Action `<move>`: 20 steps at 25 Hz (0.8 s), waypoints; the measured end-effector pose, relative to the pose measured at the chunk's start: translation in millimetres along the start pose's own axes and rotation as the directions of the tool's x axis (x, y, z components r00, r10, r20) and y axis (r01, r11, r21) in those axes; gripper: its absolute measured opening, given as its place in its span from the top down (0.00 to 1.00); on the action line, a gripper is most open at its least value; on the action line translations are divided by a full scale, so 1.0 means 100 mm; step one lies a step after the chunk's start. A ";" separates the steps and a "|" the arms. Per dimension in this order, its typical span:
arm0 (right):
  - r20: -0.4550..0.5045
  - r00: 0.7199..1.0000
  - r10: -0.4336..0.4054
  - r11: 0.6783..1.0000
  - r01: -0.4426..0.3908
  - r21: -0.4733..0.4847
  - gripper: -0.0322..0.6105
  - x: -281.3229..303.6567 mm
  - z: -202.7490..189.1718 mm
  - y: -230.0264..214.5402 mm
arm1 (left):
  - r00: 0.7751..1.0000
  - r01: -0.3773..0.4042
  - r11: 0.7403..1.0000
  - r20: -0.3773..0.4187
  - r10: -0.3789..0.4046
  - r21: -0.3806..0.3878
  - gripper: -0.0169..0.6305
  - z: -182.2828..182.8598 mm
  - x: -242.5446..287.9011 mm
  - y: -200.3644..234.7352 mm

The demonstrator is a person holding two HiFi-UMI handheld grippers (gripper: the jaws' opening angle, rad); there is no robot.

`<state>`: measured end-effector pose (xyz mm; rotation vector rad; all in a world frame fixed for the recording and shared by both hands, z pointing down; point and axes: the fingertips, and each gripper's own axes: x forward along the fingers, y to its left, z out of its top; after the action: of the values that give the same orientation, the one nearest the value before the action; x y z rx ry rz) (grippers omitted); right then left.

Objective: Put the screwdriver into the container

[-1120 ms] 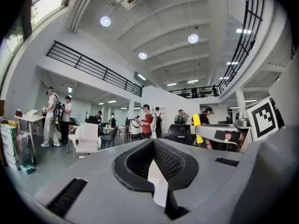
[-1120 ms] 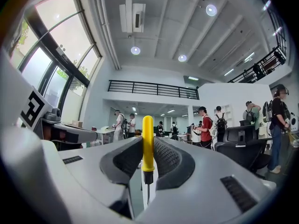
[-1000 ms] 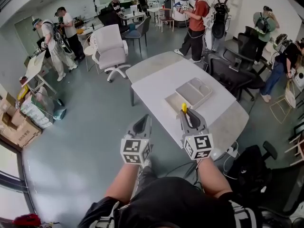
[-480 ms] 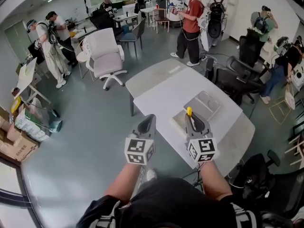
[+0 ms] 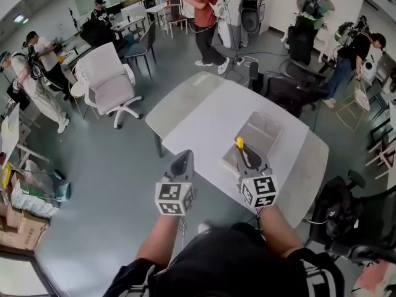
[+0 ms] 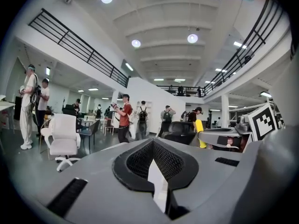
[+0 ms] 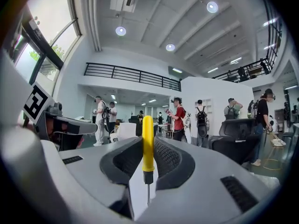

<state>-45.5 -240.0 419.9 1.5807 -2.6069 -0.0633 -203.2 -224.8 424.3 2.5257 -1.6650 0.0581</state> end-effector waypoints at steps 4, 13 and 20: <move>-0.034 0.998 -0.054 0.999 0.054 0.002 0.84 0.05 -0.14 -0.17 | 0.998 0.056 0.998 -0.018 -0.056 -0.012 0.96 -0.10 0.24 -0.03; -0.134 0.986 -0.100 0.995 0.100 -0.007 0.84 0.14 -0.59 -0.61 | 0.990 0.131 0.991 -0.053 -0.131 -0.007 0.96 -0.23 0.75 -0.26; -0.255 0.964 -0.076 0.997 0.082 0.011 0.84 0.26 -1.08 -0.84 | 0.978 0.183 0.983 -0.101 -0.181 0.006 0.96 -0.37 1.12 -0.48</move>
<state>27.5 -300.6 521.9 1.5818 -2.3572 0.1533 -113.7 -304.2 468.0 2.6272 -1.3966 0.1786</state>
